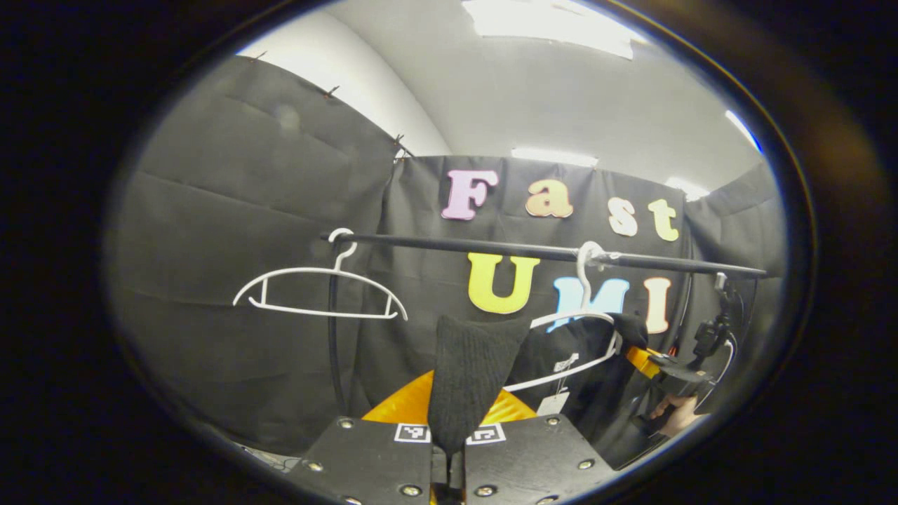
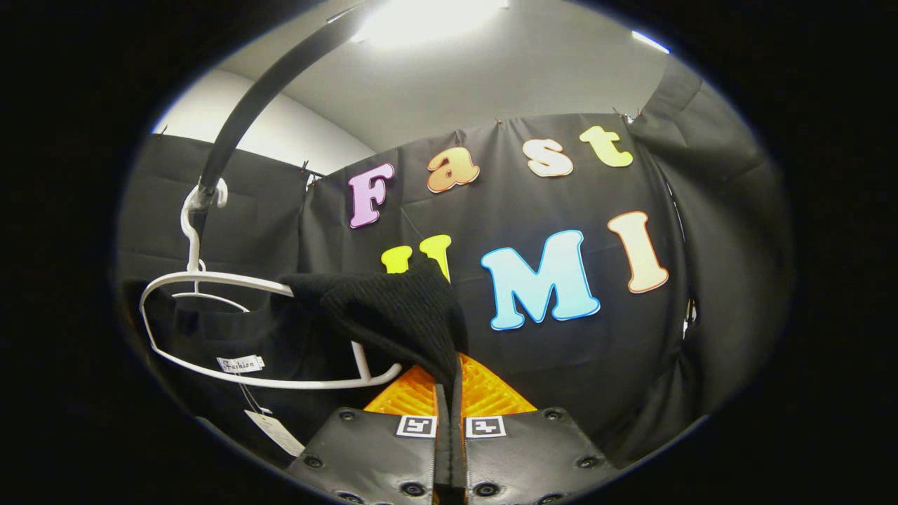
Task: Grasp the clothes on the hanger with both hands and then place them into the laundry hamper below.
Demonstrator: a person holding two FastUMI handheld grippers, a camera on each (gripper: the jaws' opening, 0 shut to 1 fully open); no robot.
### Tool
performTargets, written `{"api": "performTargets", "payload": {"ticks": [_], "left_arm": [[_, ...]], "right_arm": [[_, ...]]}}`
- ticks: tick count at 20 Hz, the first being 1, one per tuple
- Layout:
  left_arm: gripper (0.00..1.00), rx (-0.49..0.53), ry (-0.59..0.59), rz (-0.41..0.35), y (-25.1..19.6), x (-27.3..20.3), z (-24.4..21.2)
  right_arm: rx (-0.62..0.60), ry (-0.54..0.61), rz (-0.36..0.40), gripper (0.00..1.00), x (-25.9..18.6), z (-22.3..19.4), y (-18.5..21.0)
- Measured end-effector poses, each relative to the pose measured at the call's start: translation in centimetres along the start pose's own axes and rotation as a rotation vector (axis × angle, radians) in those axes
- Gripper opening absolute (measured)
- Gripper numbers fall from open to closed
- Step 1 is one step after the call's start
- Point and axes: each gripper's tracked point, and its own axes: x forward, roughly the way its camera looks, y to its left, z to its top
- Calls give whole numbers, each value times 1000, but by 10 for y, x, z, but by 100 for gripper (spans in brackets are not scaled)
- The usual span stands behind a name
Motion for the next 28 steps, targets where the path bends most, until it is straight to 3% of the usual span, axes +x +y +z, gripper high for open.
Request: {"api": "performTargets", "payload": {"ticks": [10,19,28], "left_arm": [[3,47,-44,50,40,13,23],[4,-31,33,75,65,23,-19],[4,-32,75,85,59,24,-42]], "right_arm": [[5,-34,-79,0,25,0,-27],[-10,17,-107,0,25,-25,-39],[-19,69,-106,1,11,-49,-42]]}}
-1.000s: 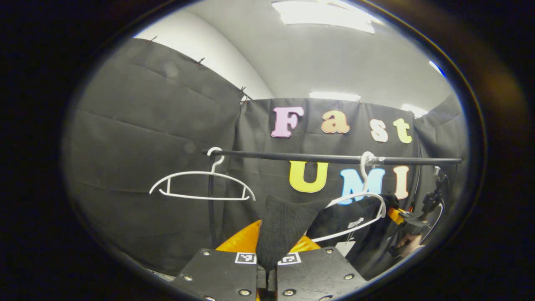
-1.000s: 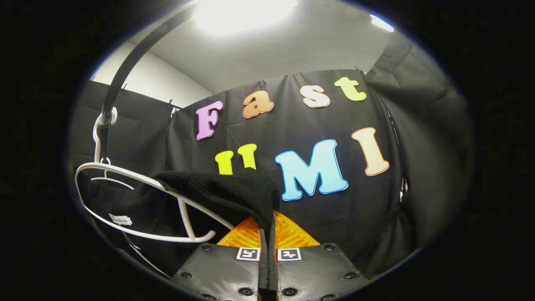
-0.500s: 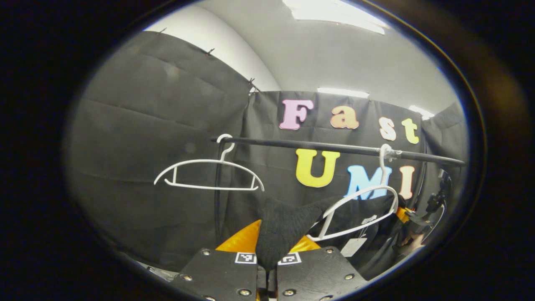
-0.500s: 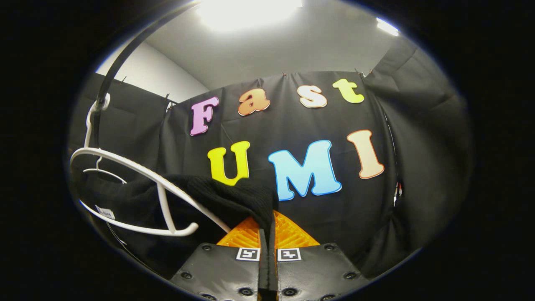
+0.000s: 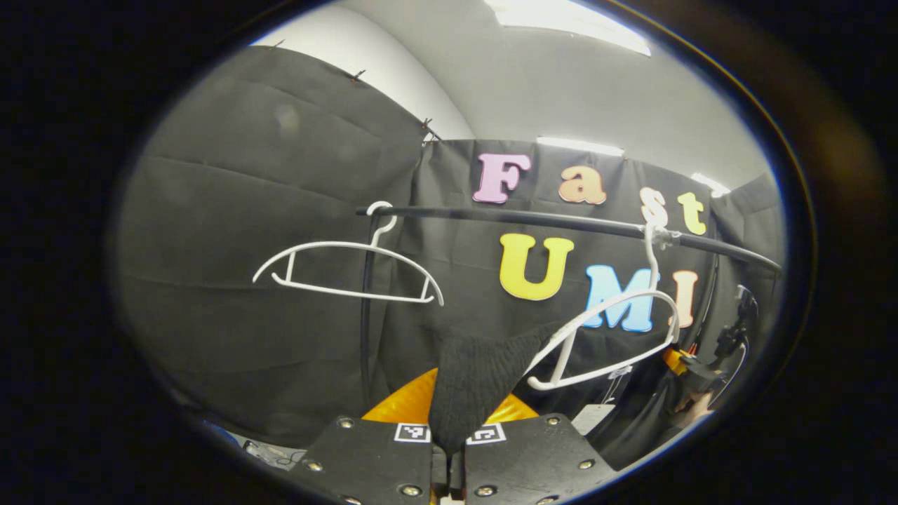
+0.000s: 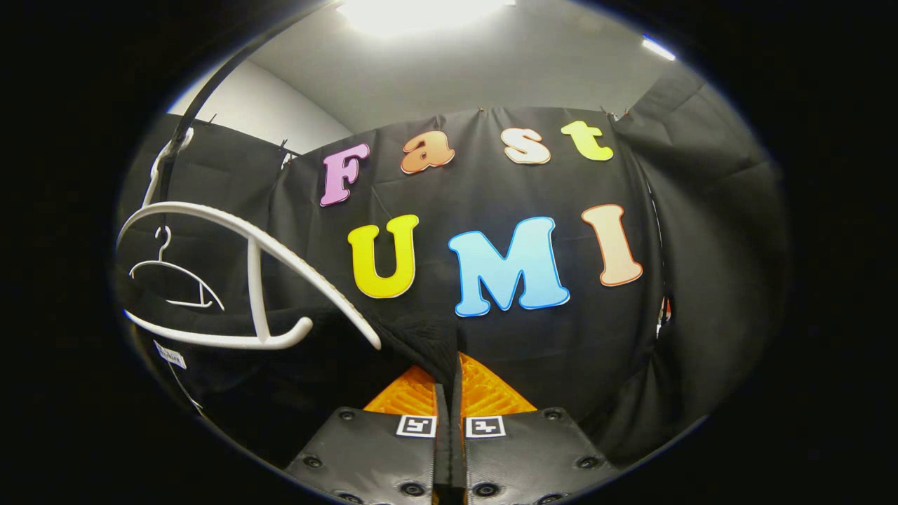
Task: Grasp the clothes on the hanger with both hands and then place them into the laundry hamper below.
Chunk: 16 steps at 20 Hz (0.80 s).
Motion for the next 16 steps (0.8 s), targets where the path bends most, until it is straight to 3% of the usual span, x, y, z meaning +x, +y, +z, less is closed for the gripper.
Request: {"api": "performTargets", "payload": {"ticks": [10,16], "left_arm": [[4,18,63,46,-5,-9,-36],[4,-93,133,142,14,-41,-78]], "right_arm": [[-22,84,42,1,-17,-39,-5],[-41,126,107,1,-25,-60,-2]]}}
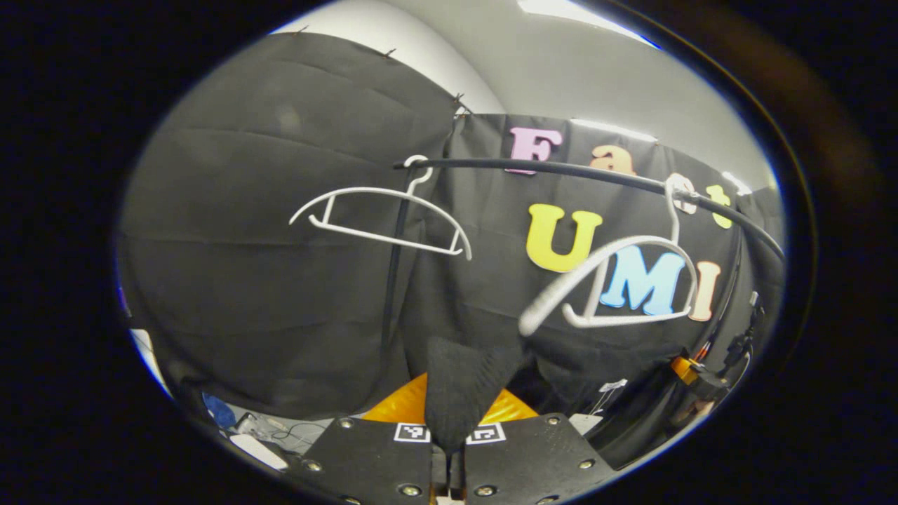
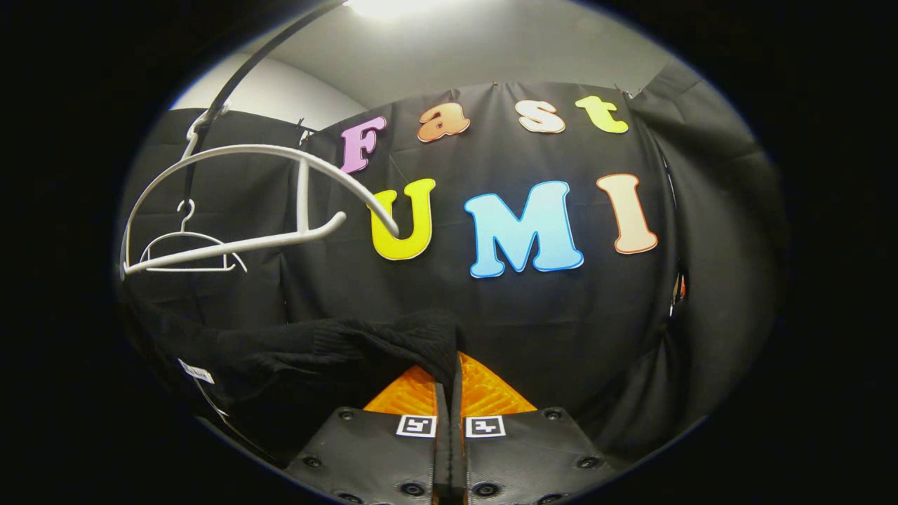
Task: Grasp the clothes on the hanger with both hands and then place them into the laundry hamper below.
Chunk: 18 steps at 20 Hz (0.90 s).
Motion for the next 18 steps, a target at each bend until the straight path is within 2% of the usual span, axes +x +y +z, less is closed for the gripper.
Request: {"api": "performTargets", "payload": {"ticks": [2,5,10,13,18], "left_arm": [[4,1,19,24,5,-15,-22],[4,62,51,42,12,-25,-47],[4,115,120,-3,5,-28,-68],[4,204,152,-64,-17,-22,-72],[4,232,200,-226,-34,-21,-86]], "right_arm": [[-4,22,30,1,-5,-11,5],[-5,39,40,2,-18,-20,5],[0,81,43,0,-49,-33,11],[-12,110,39,0,-73,-41,21],[-57,183,24,1,-110,-61,43]]}}
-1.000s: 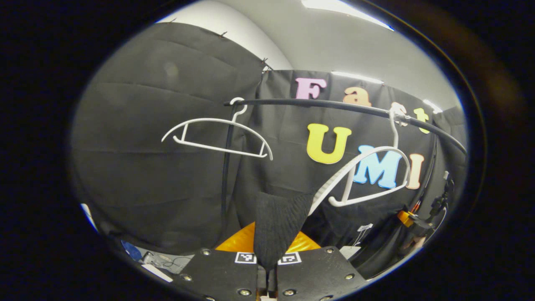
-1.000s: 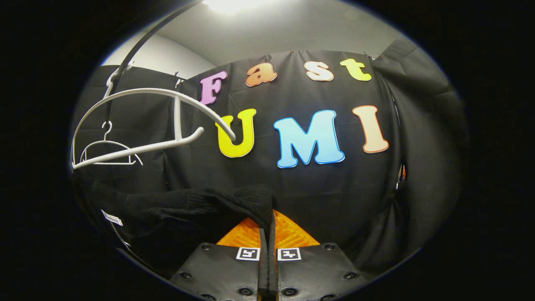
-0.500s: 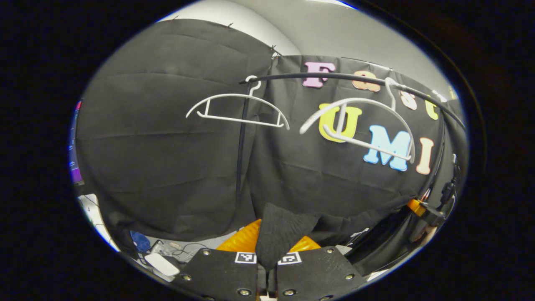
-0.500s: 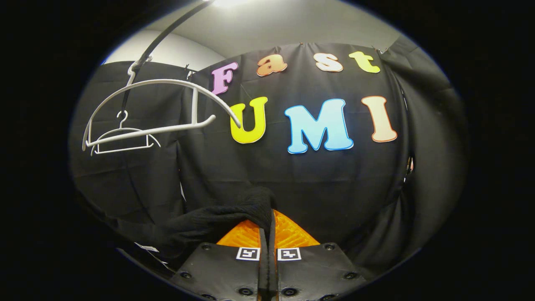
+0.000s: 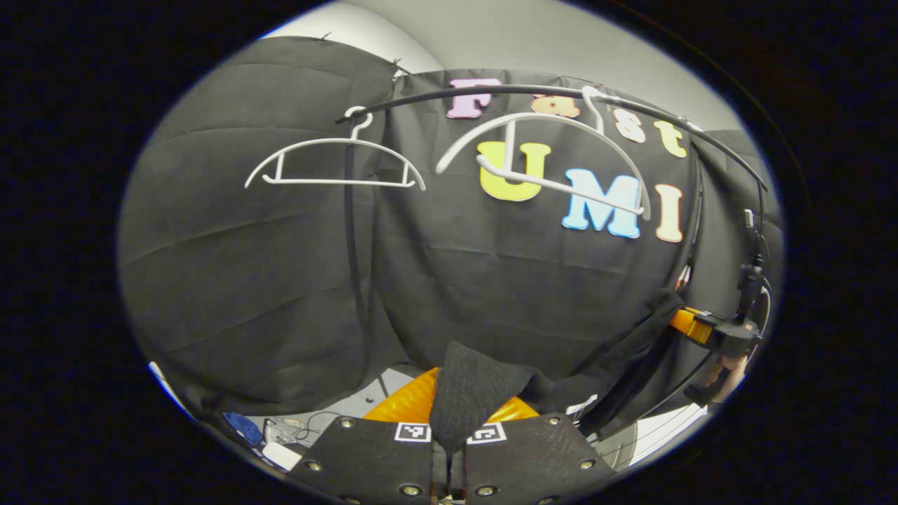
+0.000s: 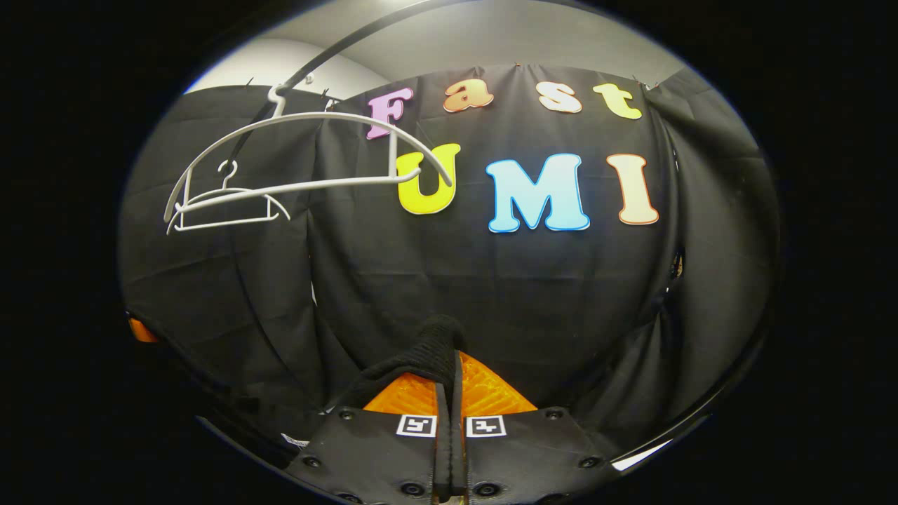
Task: Grasp the clothes on the hanger with both hands and then place them into the laundry hamper below.
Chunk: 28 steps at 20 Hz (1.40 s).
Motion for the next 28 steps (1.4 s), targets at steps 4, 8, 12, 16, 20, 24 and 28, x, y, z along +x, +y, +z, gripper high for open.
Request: {"api": "performTargets", "payload": {"ticks": [4,8,12,16,20,24,28], "left_arm": [[4,20,6,-127,-10,13,-12],[4,25,30,-253,-23,23,-34],[4,38,75,-335,-33,34,-65],[5,96,119,-356,-37,40,-80],[5,136,161,-351,-26,47,-119],[5,139,205,-349,-21,59,-142],[6,136,253,-359,-30,72,-167]], "right_arm": [[5,55,-52,0,-28,-14,9],[34,116,-108,0,-53,-33,16],[94,200,-163,1,-76,-59,22],[134,276,-186,1,-94,-92,32],[166,344,-194,1,-103,-121,38],[212,400,-204,2,-104,-153,40],[218,457,-213,1,-97,-186,42]]}}
